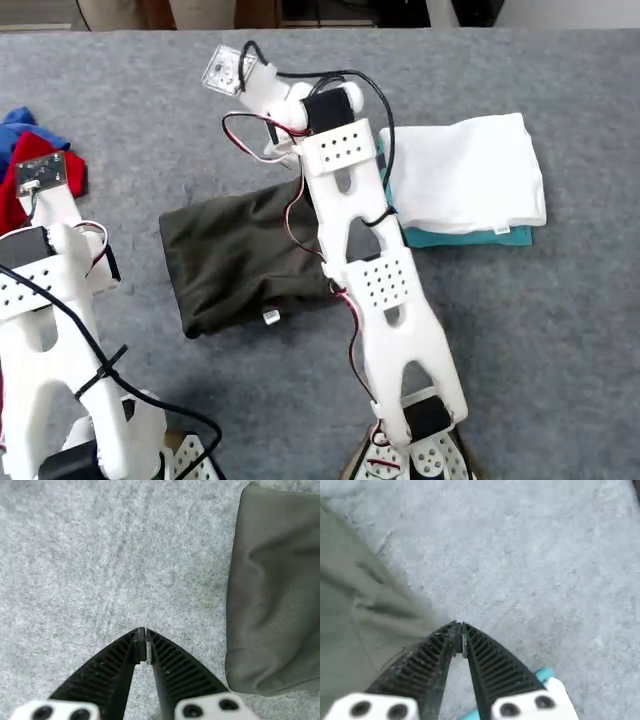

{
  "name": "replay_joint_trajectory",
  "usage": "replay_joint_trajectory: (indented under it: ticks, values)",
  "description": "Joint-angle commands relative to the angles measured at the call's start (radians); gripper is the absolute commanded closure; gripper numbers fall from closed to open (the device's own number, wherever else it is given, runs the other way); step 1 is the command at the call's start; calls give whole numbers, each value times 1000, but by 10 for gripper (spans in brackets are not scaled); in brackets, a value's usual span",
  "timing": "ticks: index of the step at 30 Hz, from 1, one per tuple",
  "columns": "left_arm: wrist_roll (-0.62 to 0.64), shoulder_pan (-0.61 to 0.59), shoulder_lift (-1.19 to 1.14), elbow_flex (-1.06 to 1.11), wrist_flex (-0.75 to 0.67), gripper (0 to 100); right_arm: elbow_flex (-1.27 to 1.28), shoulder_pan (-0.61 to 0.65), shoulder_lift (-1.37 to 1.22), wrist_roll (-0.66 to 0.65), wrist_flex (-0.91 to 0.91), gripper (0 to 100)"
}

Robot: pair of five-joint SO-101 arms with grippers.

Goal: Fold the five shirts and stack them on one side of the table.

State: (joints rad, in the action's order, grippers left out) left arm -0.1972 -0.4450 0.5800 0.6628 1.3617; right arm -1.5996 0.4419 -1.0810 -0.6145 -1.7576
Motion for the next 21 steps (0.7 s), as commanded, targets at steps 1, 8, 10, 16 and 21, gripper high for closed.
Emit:
replay_joint_trajectory:
  ticks: [1,8,10,16,21]
  values:
    - [2,21,19,-12,-9,981,-1,2,113,25,-32,997]
    - [51,127,16,-11,-175,979,329,18,209,78,-29,997]
    - [78,180,1,-14,-213,981,389,13,216,81,-20,997]
    - [189,299,-196,-91,-262,981,512,-94,122,83,140,997]
    - [212,362,-409,-201,-269,981,456,-156,54,77,184,997]
